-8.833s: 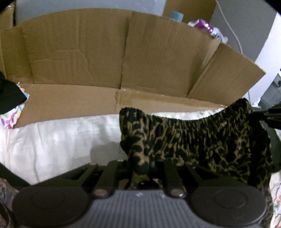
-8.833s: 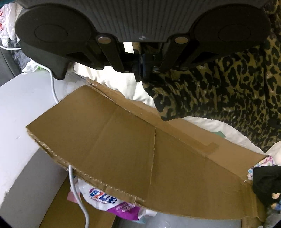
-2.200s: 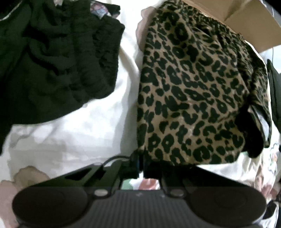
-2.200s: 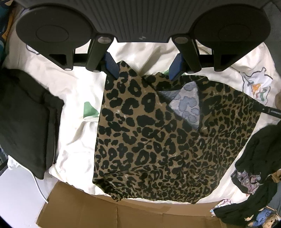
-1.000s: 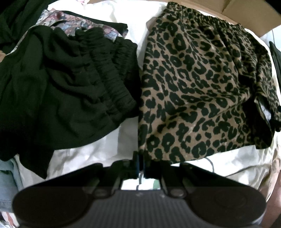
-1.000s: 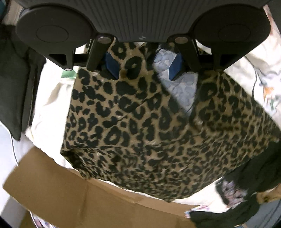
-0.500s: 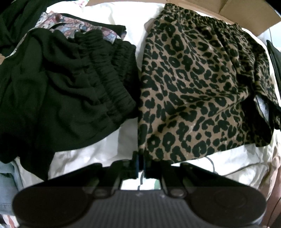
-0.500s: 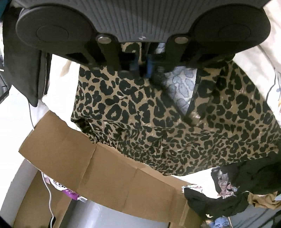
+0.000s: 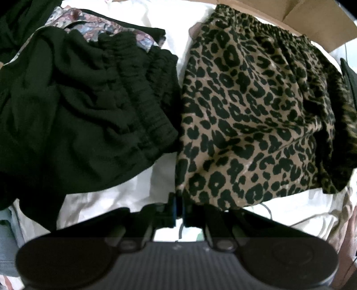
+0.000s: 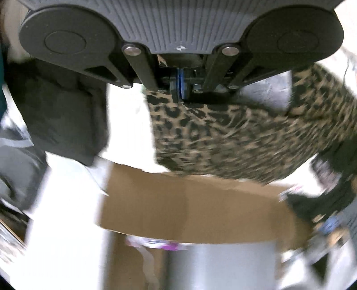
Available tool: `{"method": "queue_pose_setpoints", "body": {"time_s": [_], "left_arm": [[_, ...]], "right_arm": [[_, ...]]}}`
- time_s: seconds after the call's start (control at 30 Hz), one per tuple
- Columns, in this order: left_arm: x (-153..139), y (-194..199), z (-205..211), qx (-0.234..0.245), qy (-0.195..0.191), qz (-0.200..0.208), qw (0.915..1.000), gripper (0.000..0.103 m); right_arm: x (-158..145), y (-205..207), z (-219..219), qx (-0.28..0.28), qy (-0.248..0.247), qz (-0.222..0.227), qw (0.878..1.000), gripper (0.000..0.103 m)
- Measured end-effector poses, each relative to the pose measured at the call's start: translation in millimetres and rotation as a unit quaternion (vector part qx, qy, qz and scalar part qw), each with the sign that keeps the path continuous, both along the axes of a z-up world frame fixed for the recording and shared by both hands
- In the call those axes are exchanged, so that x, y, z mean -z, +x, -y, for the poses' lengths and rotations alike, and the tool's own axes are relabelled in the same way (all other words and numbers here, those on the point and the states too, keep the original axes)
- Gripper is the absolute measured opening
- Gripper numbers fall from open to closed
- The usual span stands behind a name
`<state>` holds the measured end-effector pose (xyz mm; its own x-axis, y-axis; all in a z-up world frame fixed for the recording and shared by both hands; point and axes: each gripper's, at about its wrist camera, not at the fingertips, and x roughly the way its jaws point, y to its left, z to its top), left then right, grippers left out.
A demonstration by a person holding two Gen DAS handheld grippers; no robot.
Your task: Fold clothes
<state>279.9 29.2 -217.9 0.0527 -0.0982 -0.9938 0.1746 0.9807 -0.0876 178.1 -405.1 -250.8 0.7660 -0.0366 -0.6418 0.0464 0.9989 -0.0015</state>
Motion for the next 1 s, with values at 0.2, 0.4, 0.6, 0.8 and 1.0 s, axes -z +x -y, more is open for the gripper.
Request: {"method": "queue_pose_setpoints", "body": {"time_s": [0.2, 0.4, 0.6, 0.8, 1.0], "left_arm": [[-13.3, 1.8, 9.5, 0.011, 0.017, 0.007, 0.9998, 0.005], [-20.8, 1.0, 7.8, 0.009, 0.029, 0.011, 0.9995, 0.005], [-10.8, -6.8, 15.4, -0.002, 0.036, 0.005, 0.9993, 0.005], [-12.1, -9.3, 13.2, -0.003, 0.036, 0.005, 0.9993, 0.005], [-15.9, -13.4, 8.4, -0.001, 0.032, 0.006, 0.9995, 0.007]], "right_arm": [[14.4, -6.4, 63.3, 0.103, 0.089, 0.007, 0.991, 0.0], [39.2, -13.1, 116.3, 0.17, 0.164, 0.011, 0.972, 0.0], [66.2, -12.7, 160.5, 0.206, 0.22, -0.017, 0.953, 0.001], [70.3, -40.0, 173.9, 0.223, 0.283, 0.001, 0.933, 0.027], [64.6, -56.2, 173.1, 0.199, 0.314, 0.031, 0.928, 0.039]]}}
